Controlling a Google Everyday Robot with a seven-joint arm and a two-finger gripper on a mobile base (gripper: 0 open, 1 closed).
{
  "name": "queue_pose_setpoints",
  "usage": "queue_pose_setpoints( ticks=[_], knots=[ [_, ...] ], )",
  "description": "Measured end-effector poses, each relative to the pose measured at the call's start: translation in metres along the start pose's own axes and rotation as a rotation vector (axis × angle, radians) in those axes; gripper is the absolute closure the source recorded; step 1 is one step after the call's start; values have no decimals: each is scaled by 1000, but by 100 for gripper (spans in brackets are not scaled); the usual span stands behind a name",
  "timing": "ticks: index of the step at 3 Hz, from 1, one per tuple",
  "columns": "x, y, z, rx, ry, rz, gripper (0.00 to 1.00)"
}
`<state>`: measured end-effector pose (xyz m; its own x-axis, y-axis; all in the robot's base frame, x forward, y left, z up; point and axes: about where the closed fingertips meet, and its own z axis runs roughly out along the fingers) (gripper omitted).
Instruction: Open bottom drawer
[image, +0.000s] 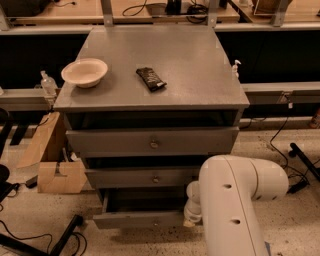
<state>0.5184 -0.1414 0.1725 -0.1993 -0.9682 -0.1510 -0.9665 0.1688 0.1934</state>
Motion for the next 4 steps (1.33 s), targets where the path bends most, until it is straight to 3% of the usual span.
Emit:
queue_pose_setpoints(
  ticks=[1, 4],
  knots=[
    [0, 0, 0, 0, 0, 0, 100],
    [0, -1, 0, 0, 0, 0, 100]
  ],
)
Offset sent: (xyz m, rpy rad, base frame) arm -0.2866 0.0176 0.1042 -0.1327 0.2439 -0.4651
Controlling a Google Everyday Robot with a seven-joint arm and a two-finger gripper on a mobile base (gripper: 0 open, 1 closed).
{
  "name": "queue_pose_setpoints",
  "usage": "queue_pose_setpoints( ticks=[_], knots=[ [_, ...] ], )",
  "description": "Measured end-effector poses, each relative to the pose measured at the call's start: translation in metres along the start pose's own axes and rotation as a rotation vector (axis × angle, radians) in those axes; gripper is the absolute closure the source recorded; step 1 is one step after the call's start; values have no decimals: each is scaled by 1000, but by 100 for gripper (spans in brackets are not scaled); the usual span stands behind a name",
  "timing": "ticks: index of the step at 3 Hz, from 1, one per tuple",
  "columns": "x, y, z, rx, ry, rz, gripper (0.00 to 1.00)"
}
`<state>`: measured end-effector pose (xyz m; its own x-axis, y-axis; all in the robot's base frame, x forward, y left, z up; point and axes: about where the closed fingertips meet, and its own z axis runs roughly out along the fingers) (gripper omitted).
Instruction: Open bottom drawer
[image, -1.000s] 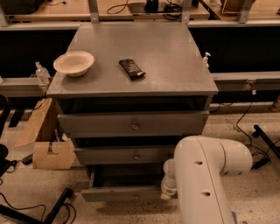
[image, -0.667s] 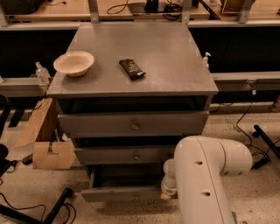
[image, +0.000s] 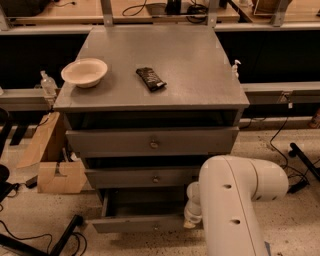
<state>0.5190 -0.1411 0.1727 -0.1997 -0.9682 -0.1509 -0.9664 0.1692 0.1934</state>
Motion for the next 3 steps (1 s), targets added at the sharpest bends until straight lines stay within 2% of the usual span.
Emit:
queue_pose_setpoints(
  ticks=[3],
  knots=[
    [-1, 1, -1, 2, 1, 4, 100]
  ],
)
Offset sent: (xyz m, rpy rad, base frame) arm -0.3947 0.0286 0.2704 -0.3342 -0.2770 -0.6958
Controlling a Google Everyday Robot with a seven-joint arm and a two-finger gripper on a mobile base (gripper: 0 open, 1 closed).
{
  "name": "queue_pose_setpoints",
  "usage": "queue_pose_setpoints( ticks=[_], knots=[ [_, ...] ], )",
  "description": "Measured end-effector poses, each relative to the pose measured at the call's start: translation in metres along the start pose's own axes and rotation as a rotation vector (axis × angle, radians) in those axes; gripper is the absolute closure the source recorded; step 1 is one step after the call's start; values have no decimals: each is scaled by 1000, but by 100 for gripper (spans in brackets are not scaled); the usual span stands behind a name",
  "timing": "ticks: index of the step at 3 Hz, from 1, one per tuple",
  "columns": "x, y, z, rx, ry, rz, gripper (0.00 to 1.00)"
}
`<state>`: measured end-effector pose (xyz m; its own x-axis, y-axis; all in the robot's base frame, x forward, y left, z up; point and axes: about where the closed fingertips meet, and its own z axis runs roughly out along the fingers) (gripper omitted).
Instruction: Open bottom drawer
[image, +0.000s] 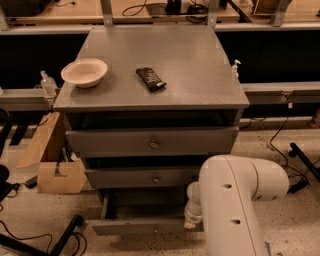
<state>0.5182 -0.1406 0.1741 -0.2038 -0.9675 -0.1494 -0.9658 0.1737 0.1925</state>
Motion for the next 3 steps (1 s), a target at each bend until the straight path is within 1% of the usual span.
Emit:
queue_pose_setpoints(
  ticks=[3],
  knots=[
    [0, 3, -2, 4, 1, 6, 100]
  ],
)
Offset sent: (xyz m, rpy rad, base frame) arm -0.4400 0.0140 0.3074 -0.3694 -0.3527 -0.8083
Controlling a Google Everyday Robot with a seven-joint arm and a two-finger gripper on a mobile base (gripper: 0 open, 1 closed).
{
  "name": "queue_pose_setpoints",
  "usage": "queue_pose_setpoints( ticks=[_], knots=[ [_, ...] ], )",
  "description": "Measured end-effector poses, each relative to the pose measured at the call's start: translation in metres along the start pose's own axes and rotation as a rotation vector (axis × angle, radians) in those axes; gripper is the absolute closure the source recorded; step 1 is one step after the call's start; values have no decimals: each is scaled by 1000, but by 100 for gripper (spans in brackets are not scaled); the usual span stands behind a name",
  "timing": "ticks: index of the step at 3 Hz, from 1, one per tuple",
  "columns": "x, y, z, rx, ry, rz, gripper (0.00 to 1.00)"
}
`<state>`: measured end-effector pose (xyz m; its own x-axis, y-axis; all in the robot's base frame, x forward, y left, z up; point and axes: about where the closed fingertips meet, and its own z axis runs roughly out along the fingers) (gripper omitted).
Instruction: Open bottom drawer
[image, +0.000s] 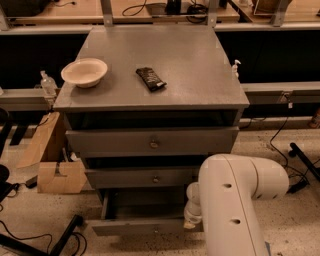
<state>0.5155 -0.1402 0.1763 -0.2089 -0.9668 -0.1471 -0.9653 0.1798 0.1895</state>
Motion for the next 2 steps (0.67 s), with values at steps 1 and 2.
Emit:
queue_pose_setpoints(
  ticks=[1, 2],
  knots=[
    [0, 0, 0, 0, 0, 0, 76],
    [0, 0, 0, 0, 0, 0, 52]
  ],
)
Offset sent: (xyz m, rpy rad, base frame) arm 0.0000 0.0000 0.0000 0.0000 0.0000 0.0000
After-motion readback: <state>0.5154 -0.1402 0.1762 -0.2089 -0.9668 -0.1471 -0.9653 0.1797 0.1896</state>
